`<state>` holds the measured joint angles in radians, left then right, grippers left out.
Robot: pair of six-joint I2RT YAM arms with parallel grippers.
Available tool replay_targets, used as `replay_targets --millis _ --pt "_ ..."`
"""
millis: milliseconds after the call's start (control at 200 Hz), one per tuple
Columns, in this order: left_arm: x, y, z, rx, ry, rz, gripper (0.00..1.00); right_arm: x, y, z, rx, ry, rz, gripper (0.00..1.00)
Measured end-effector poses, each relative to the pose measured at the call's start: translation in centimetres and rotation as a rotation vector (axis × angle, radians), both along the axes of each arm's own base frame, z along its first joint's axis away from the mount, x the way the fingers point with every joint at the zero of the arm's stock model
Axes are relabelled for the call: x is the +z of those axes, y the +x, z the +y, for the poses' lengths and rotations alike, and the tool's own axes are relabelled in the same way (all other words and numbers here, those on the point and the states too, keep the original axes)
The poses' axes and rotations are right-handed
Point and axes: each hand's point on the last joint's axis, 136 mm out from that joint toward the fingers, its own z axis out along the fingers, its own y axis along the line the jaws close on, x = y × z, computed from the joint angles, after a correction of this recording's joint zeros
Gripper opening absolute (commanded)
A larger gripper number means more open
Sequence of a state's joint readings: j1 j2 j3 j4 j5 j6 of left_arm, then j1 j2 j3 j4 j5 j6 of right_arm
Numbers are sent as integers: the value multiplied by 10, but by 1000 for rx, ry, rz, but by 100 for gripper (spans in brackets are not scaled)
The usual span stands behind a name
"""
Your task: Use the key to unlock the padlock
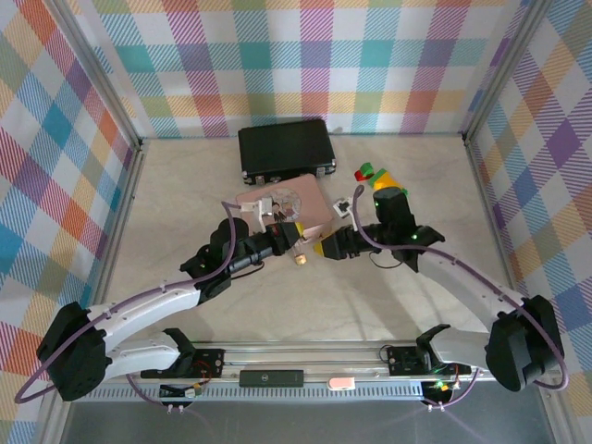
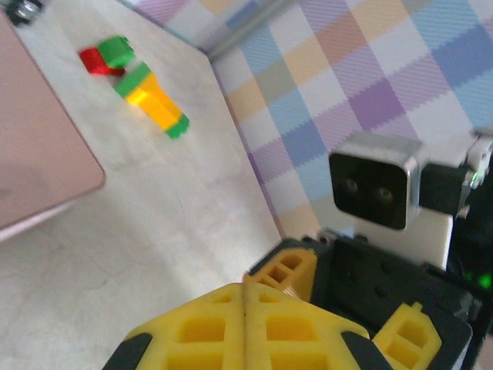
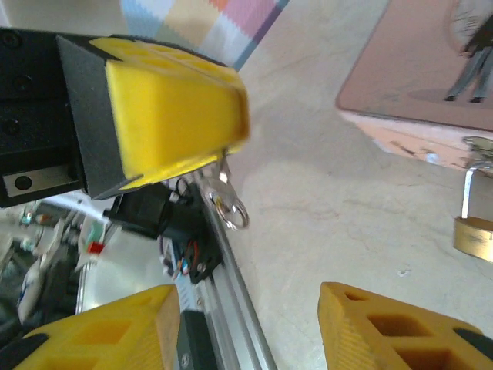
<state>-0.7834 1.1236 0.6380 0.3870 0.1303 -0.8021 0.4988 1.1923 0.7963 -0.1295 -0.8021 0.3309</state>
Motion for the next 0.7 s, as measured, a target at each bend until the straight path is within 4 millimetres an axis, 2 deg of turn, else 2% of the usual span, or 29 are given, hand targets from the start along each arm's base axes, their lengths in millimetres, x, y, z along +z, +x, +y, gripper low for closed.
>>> replay_targets --millis 125,280,535,700 --pt "-7 6 6 82 -18 8 0 -14 10 -4 -123 21 46 51" --pt "-12 6 -1 129 -54 7 0 -23 18 1 -233 60 86 51" --pt "-8 12 -8 161 -115 -11 0 11 28 13 -277 207 40 43" --pt "-2 15 -9 171 -161 -18 0 18 31 16 -276 246 35 39"
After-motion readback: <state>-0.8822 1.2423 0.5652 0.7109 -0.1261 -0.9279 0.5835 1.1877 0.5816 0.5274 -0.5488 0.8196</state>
